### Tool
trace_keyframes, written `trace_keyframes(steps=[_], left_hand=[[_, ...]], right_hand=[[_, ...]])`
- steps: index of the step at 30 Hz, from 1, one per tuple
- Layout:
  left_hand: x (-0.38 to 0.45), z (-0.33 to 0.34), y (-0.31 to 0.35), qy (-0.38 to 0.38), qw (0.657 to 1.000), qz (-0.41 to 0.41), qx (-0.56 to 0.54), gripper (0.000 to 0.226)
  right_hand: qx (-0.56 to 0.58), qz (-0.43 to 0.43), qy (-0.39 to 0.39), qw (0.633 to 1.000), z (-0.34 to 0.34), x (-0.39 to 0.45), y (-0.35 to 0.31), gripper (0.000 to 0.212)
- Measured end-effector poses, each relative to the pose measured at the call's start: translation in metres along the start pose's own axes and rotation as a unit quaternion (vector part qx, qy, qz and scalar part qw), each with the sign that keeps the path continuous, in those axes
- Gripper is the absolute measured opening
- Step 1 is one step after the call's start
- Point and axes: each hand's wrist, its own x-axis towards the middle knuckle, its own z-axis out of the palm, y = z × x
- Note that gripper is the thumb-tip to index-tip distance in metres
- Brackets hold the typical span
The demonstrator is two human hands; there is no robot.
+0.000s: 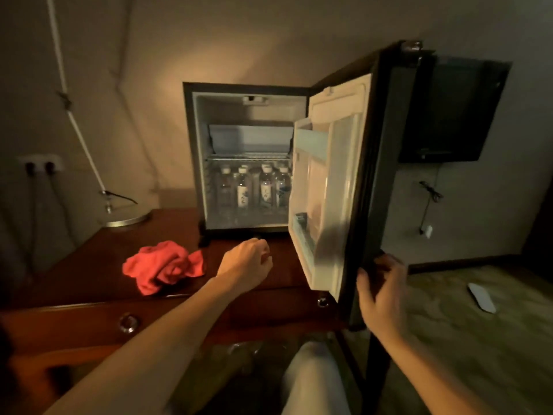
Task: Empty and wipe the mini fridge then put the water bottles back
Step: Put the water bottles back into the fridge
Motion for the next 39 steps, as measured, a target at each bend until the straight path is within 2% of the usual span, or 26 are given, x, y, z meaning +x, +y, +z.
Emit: trace_keyframes(steps=[3,9,14,25,28,34,39], left_hand=[[-0.013,-0.012,-0.019,0.016,1.0,-0.022,0.008,0.026],[-0.03,-0.023,-0.058,0.037,0.997,-0.053,0.029,0.022],[-0.035,-0.03,-0.083,0.051,0.994,-0.086,0.044,0.02],[-0.019,-0.044,-0.131,0.09,0.991,-0.099,0.028,0.024],[-0.006,-0.039,-0.14,0.094,0.991,-0.091,-0.005,0.023],[0.028,-0.022,-0.162,0.04,0.997,-0.066,-0.003,0.047],[0.063,-0.007,-0.172,0.029,0.998,-0.047,0.008,0.057]], right_hand=[[0.019,-0.056,-0.034,0.998,0.027,-0.003,-0.028,0.034],[0.047,-0.069,-0.117,0.99,0.09,-0.005,-0.063,0.033],[0.052,-0.082,-0.145,0.985,0.144,0.003,-0.086,0.041],[0.004,-0.07,-0.247,0.967,0.249,0.019,-0.091,0.048],[-0.017,-0.103,-0.264,0.959,0.269,0.026,-0.081,0.049],[-0.06,-0.095,-0.312,0.943,0.304,0.045,-0.061,0.053],[-0.118,-0.084,-0.357,0.923,0.328,0.061,-0.053,0.056]])
